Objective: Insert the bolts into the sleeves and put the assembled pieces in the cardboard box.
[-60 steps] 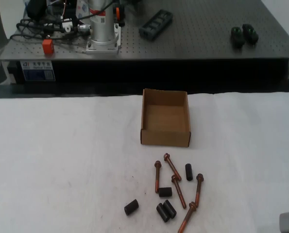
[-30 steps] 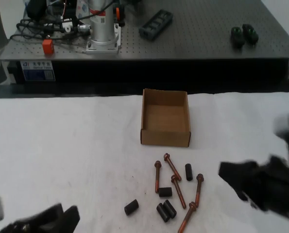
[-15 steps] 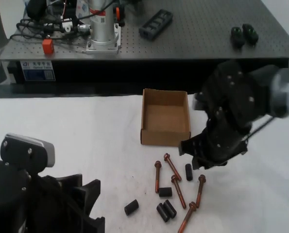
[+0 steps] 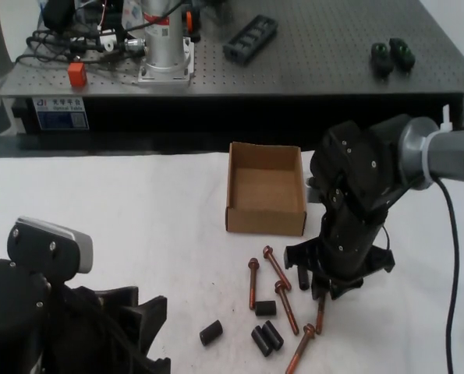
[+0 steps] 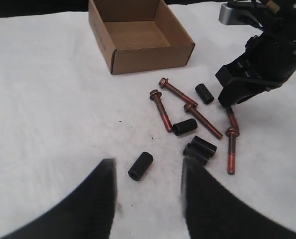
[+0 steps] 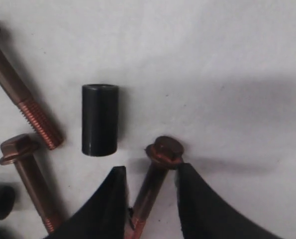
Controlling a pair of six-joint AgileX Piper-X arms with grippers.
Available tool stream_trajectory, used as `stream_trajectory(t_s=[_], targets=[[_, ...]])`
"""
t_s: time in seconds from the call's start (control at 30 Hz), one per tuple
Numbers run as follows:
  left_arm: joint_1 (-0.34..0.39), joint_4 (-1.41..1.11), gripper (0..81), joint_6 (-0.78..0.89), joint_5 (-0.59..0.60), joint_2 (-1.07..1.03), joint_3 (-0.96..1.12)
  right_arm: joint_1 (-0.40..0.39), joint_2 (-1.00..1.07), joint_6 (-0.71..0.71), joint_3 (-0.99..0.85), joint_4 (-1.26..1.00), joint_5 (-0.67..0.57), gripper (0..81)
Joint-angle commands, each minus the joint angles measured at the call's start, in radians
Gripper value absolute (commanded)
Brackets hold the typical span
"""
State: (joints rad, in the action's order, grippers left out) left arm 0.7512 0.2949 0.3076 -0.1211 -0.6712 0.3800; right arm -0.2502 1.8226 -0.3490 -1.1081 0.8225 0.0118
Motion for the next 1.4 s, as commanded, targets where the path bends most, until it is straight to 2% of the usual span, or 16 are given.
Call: stream_trajectory(t_s=[0.0,0.27,0.37,0.43,0.47,0.7,0.9,1.13,1.37], targets=[[0.0,0.0,31.4,-0.005,0.006,-0.003,0.012,0.004,0.023,-0.015,-0.009,0.033,-0.027,25.1],[0.0,0.0,31.4,-0.005,0.029,-0.003,0.012,0.004,0.039,-0.017,-0.001,0.02,0.002,24.6],[0.0,0.003,31.4,-0.005,0.048,-0.003,0.012,0.004,0.039,-0.013,-0.001,-0.001,0.023,16.1],[0.0,0.011,31.4,-0.005,0.091,-0.009,0.012,0.004,0.039,-0.009,-0.001,-0.02,0.023,4.6],[0.0,0.021,31.4,-0.005,0.121,-0.019,0.014,0.006,0.039,-0.009,-0.001,-0.028,0.023,1.8],[0.0,0.075,31.4,-0.073,0.208,-0.205,0.059,0.032,0.005,0.019,0.001,0.021,-0.024,1.5],[0.0,0.171,31.4,-0.187,0.233,-0.478,0.244,0.031,-0.241,0.128,0.046,0.125,-0.052,1.5],[-0.007,0.309,31.4,-0.458,0.246,-0.794,0.525,0.031,-0.63,0.153,0.1,0.341,-0.11,1.5],[-0.063,0.461,31.4,-0.505,0.246,-0.999,0.724,0.031,-0.899,0.156,0.104,0.472,-0.119,1.5]])
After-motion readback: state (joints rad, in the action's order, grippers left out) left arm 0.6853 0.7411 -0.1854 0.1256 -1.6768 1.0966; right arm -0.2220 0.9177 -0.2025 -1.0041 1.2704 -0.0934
